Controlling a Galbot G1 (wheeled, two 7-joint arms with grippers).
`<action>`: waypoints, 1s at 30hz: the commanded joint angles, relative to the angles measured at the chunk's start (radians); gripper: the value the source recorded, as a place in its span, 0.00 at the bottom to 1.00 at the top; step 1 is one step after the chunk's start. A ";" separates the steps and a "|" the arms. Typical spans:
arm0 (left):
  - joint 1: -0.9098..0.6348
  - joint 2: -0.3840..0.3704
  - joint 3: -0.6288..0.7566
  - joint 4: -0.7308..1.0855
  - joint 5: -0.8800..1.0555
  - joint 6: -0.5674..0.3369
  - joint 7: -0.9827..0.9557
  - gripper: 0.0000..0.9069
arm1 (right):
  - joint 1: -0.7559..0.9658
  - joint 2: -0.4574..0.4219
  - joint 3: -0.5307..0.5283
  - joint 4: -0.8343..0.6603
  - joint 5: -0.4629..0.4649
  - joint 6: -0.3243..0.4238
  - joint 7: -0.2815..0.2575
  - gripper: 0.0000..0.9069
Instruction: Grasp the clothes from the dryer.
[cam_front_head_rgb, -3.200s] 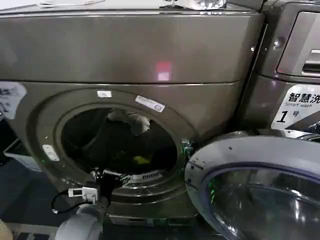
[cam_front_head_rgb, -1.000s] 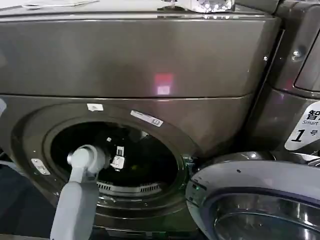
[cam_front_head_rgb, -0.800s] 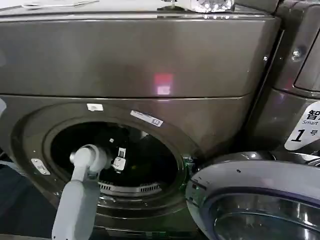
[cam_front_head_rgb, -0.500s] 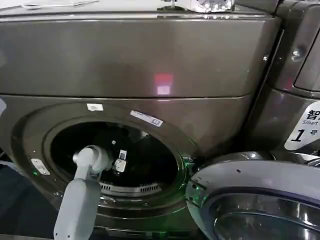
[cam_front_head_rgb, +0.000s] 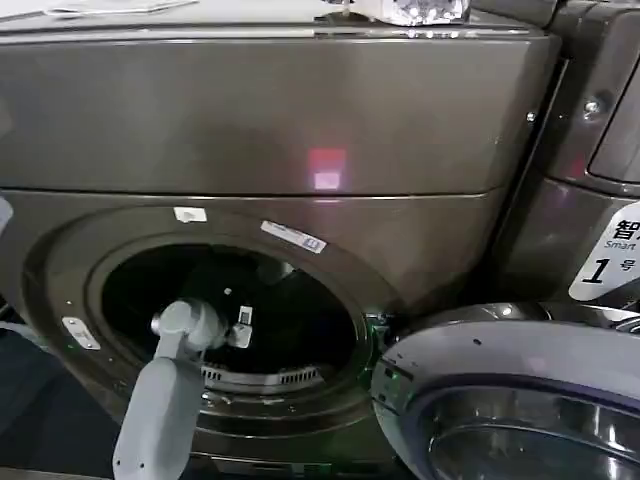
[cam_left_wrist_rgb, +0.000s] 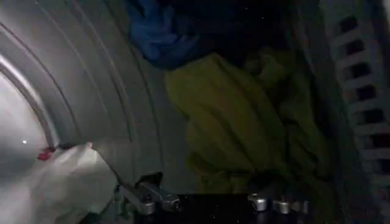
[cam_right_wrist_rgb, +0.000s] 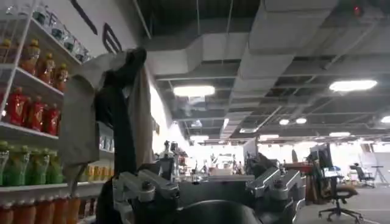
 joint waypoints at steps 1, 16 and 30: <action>-0.002 0.004 0.001 0.052 -0.020 0.024 0.004 0.00 | 0.001 0.003 -0.003 0.003 0.000 0.001 0.001 1.00; -0.004 0.006 0.010 0.067 -0.096 0.032 0.003 0.00 | 0.001 0.011 -0.010 0.005 0.000 0.005 0.001 1.00; -0.008 -0.001 -0.014 0.008 -0.220 0.113 -0.097 0.00 | -0.001 0.016 -0.017 0.009 0.003 0.006 -0.016 1.00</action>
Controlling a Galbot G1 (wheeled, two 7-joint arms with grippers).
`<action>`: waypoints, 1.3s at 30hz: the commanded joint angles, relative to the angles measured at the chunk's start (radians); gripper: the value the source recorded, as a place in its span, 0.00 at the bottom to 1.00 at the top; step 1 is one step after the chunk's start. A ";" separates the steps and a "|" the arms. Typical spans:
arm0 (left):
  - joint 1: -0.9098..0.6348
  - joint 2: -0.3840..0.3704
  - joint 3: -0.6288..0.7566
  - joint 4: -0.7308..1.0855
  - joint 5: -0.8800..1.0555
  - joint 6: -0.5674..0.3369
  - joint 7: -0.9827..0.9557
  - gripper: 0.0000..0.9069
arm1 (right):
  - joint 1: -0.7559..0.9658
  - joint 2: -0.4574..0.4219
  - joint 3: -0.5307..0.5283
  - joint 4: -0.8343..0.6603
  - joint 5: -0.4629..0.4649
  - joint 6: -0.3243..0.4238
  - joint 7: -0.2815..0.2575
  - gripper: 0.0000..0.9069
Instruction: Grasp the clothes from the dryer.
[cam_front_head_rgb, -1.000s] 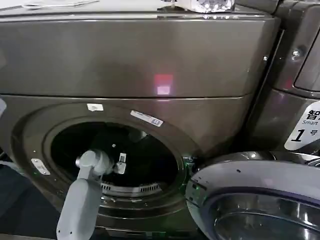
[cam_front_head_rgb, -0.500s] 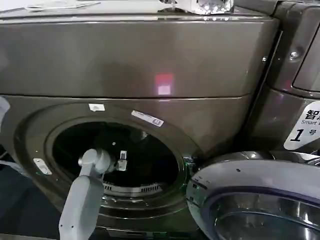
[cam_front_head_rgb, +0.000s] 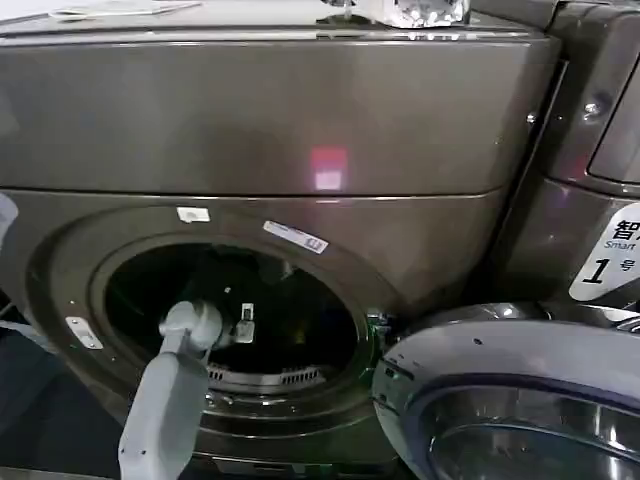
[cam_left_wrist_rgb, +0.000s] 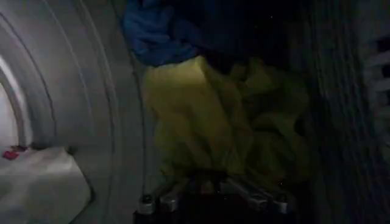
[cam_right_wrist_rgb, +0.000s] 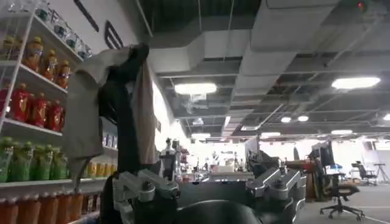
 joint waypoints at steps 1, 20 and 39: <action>-0.014 -0.012 -0.018 -0.046 -0.121 0.090 -0.154 0.00 | 0.000 0.004 -0.004 0.008 0.000 0.000 -0.010 1.00; 0.014 -0.128 -0.018 -0.161 -0.631 0.440 -1.231 0.00 | 0.003 0.004 -0.025 0.023 -0.026 0.019 -0.025 1.00; 0.055 -0.199 -0.014 -0.256 -0.826 0.460 -1.419 0.00 | -0.003 0.010 -0.031 0.016 -0.018 0.079 -0.010 1.00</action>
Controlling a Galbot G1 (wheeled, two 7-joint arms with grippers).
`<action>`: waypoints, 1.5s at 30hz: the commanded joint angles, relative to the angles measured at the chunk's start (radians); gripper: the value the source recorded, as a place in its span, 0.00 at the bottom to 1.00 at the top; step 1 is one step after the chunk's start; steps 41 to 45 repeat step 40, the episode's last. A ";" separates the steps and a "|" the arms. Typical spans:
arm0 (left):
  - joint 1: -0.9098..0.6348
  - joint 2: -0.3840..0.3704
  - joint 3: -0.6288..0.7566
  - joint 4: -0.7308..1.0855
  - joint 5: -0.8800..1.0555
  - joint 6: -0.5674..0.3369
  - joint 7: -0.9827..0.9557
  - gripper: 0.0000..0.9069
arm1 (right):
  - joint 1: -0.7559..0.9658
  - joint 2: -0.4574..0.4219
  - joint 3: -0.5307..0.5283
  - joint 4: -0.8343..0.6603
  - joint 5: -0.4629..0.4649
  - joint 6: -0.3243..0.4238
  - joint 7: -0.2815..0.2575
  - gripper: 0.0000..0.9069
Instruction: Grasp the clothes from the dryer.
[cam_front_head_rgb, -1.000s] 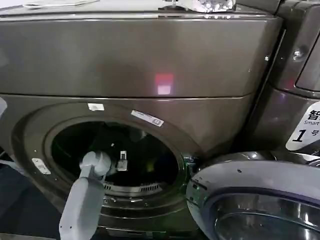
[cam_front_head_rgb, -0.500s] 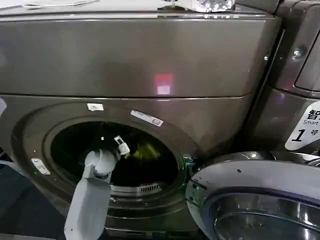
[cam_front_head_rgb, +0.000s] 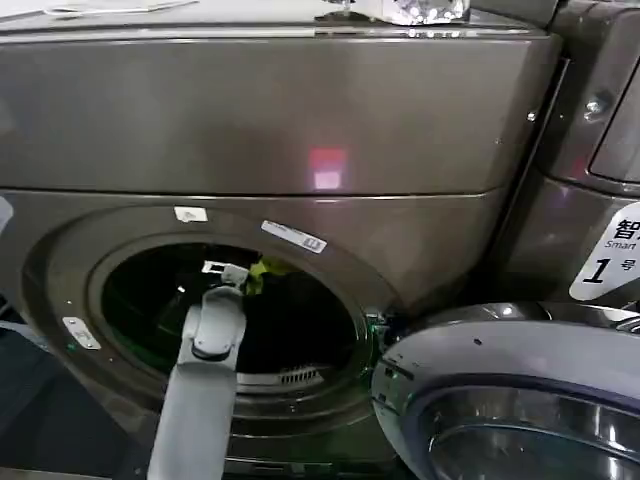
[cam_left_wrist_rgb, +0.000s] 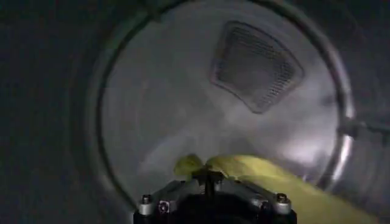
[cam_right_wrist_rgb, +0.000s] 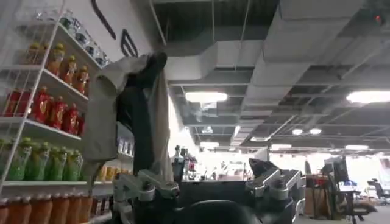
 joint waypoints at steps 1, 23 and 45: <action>0.013 -0.022 0.000 -0.038 -0.129 0.029 -0.141 0.00 | -0.002 -0.001 -0.003 -0.001 0.000 0.016 0.003 1.00; 0.031 -0.021 -0.004 -0.048 -0.144 0.038 -0.136 0.00 | 0.000 0.001 0.008 0.015 0.025 0.003 0.011 1.00; 0.033 -0.015 -0.004 -0.049 -0.140 0.034 -0.116 0.00 | -0.001 -0.006 0.033 0.036 0.027 -0.056 0.005 1.00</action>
